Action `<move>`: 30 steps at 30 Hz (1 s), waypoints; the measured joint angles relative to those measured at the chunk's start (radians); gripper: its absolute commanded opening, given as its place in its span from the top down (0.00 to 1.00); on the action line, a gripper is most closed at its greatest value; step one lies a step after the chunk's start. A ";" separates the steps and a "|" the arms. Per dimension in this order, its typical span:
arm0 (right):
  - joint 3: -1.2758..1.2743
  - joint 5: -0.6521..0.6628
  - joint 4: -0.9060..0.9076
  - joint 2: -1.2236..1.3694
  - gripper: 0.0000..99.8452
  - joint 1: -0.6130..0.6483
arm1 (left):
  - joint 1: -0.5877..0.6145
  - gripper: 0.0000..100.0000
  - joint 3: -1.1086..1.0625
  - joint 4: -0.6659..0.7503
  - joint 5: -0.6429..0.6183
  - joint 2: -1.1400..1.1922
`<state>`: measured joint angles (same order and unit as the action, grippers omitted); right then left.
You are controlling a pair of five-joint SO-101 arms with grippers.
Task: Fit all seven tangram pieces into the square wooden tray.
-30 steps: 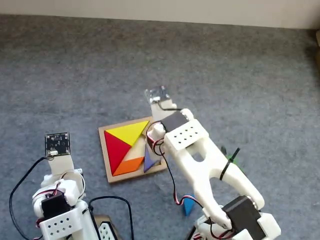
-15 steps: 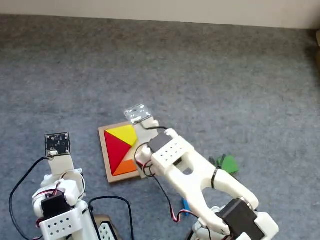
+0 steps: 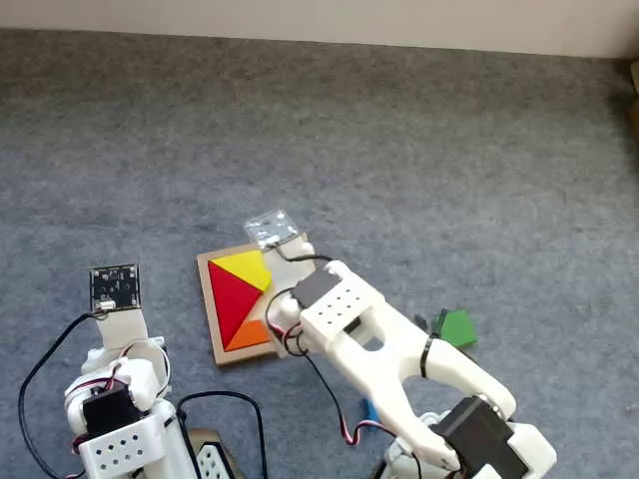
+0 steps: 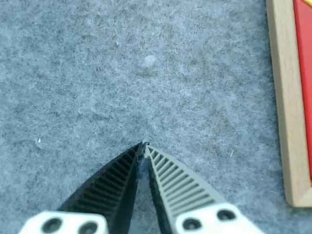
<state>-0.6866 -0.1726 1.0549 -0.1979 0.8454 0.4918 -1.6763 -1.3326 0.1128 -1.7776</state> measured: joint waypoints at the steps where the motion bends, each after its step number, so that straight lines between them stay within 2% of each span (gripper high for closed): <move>1: 0.002 0.000 0.020 0.000 0.99 -0.012 | 0.000 0.99 0.000 0.000 0.000 0.000; 8: 0.002 0.018 0.066 0.018 0.99 -0.044 | 0.000 0.99 0.000 0.000 0.000 0.000; 15: 0.005 0.008 -0.005 0.112 0.99 -0.034 | 0.000 0.99 0.000 0.000 0.000 0.000; 24: 0.144 -0.018 -0.035 0.186 0.99 0.040 | 0.000 0.99 0.000 0.000 0.000 0.000; 30: 0.253 -0.018 0.048 0.186 0.99 0.040 | 0.000 0.99 0.000 0.000 0.000 0.000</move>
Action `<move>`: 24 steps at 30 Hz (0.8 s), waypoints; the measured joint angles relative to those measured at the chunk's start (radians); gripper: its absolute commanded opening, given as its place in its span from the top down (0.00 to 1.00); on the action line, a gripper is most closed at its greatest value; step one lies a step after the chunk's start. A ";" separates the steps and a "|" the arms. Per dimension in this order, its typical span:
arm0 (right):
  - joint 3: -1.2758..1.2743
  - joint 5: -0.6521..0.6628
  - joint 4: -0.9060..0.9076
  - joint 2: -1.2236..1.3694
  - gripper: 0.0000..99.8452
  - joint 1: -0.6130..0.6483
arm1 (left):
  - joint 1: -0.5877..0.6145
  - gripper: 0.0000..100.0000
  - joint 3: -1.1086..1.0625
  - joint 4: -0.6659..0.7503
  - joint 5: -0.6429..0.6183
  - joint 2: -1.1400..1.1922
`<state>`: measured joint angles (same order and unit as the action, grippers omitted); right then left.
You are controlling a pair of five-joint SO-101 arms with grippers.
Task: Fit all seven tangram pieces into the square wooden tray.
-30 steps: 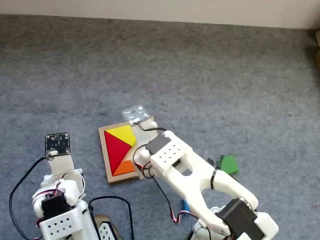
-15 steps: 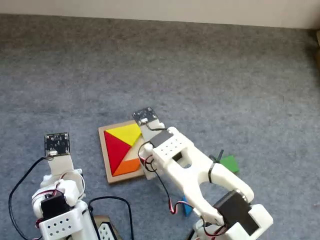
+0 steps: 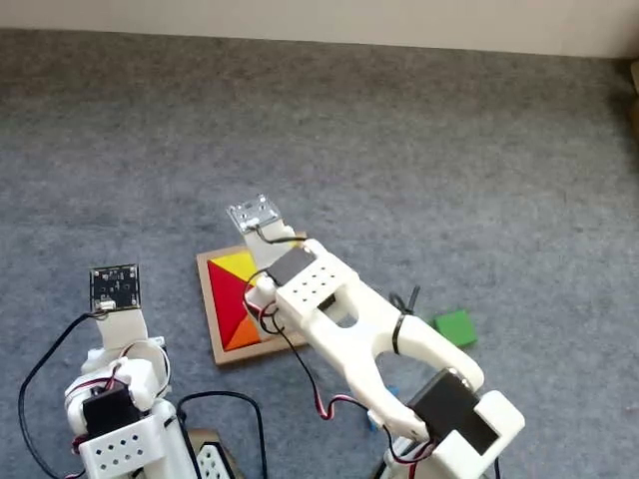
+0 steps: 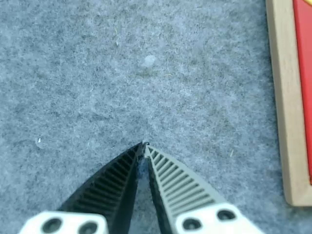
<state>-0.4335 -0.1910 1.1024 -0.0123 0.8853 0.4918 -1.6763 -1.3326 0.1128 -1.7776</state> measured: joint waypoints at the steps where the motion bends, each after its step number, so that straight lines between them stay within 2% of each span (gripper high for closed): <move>1: 0.018 0.000 0.028 0.000 0.99 0.000 | 0.000 0.99 0.000 0.000 0.000 0.000; 6: 0.147 0.000 0.176 0.000 0.99 -0.020 | 0.000 0.99 0.000 0.000 0.000 0.000; 9: 0.189 0.000 0.180 0.011 0.99 -0.086 | 0.000 0.99 0.000 0.000 0.000 0.000; 13: 0.169 0.000 0.060 0.018 0.99 -0.143 | 0.000 0.99 0.000 0.000 0.000 0.000; 20: -0.029 0.000 -0.238 0.018 0.99 -0.143 | 0.000 0.99 0.000 0.000 0.000 0.000; 24: -0.140 0.003 -0.304 0.018 0.99 -0.144 | 0.000 0.99 0.000 0.000 0.000 0.000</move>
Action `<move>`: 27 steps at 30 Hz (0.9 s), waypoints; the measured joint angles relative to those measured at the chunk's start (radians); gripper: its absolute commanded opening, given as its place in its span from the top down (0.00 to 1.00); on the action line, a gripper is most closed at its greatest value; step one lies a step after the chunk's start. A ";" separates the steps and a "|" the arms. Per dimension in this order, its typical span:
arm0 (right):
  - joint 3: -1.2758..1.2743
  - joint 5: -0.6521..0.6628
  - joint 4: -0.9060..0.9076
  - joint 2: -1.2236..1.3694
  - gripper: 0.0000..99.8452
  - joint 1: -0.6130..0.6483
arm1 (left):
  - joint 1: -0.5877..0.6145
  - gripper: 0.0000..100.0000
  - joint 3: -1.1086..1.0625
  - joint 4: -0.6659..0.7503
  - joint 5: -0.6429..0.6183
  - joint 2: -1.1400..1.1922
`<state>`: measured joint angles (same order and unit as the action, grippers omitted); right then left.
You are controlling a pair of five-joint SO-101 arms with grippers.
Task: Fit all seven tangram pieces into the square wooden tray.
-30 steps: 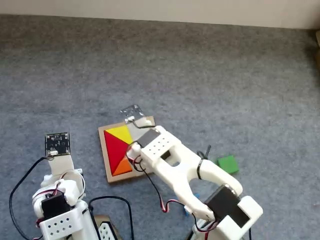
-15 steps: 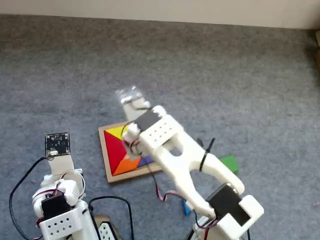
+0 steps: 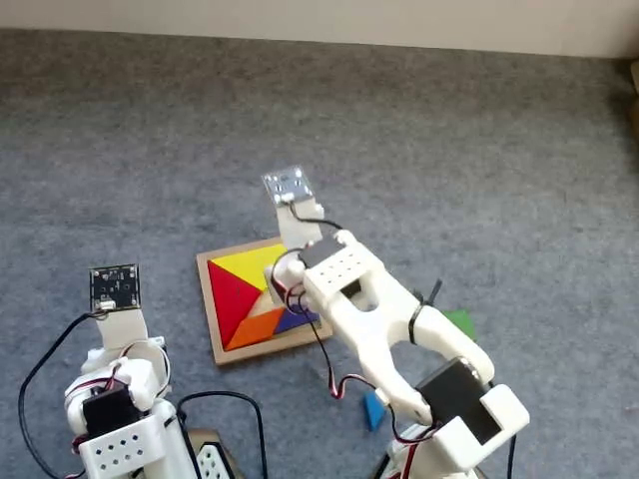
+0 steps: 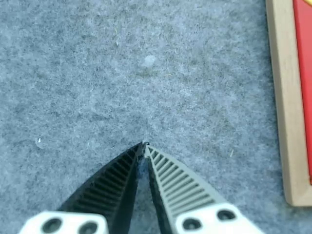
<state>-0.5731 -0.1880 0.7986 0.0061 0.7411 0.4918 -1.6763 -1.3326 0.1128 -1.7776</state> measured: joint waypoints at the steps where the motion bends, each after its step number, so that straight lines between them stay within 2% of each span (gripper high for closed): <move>1: -0.018 0.011 -0.005 -0.003 0.99 -0.002 | 0.000 0.99 0.000 0.000 0.000 0.000; 9: -0.025 0.044 0.176 -0.038 0.99 0.000 | 0.000 0.99 0.000 0.000 0.000 0.000; 16: -0.017 0.046 0.236 -0.239 0.99 0.000 | 0.000 0.99 0.000 0.000 0.000 0.000; 22: -0.020 0.046 0.066 -0.239 0.99 0.009 | 0.000 0.99 0.000 0.000 0.000 0.000; 27: -0.063 0.046 -0.117 -0.091 0.99 0.083 | 0.000 0.99 0.000 0.000 0.000 0.000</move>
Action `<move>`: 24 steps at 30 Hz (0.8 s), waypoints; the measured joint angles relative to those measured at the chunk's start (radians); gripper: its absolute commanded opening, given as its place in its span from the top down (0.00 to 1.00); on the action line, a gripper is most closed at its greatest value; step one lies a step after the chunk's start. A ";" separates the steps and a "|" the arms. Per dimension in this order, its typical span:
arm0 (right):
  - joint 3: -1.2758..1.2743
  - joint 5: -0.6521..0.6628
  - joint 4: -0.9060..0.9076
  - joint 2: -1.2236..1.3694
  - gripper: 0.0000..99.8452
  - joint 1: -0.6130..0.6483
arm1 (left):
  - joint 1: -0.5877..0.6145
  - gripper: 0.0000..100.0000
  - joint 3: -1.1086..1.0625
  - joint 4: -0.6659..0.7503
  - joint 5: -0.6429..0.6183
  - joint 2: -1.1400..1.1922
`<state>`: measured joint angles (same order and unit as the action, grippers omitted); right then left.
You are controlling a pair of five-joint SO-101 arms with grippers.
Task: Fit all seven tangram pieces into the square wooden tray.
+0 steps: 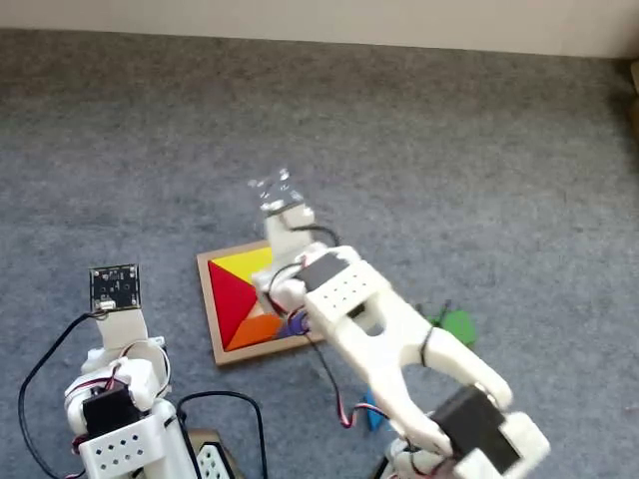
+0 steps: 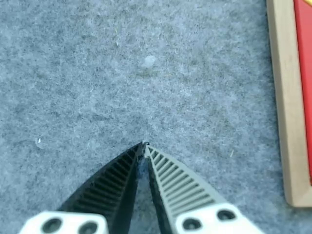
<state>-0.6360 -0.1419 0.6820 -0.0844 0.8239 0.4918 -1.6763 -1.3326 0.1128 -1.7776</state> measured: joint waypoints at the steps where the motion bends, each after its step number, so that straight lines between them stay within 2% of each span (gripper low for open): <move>1: 0.000 0.000 -0.011 0.032 0.99 0.006 | 0.000 0.99 0.000 0.000 0.000 0.000; 4: -0.003 0.000 -0.018 0.078 0.99 0.021 | 0.000 0.99 0.000 0.000 0.000 0.000; 8: -0.003 0.000 0.064 0.069 0.99 0.058 | 0.000 0.99 0.000 0.000 0.000 0.000; 16: -0.006 0.005 0.262 -0.181 0.99 0.086 | 0.000 0.99 0.000 0.000 0.000 0.000; 21: -0.006 0.005 0.425 -0.394 0.98 -0.014 | 0.000 0.99 0.000 0.000 0.000 0.000; 24: -0.006 0.005 0.520 -0.451 0.88 -0.123 | 0.000 0.99 0.000 0.000 0.000 0.000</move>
<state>-0.6421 -0.1373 1.2022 -0.5355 0.7012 0.4918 -1.6763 -1.3326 0.1128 -1.7776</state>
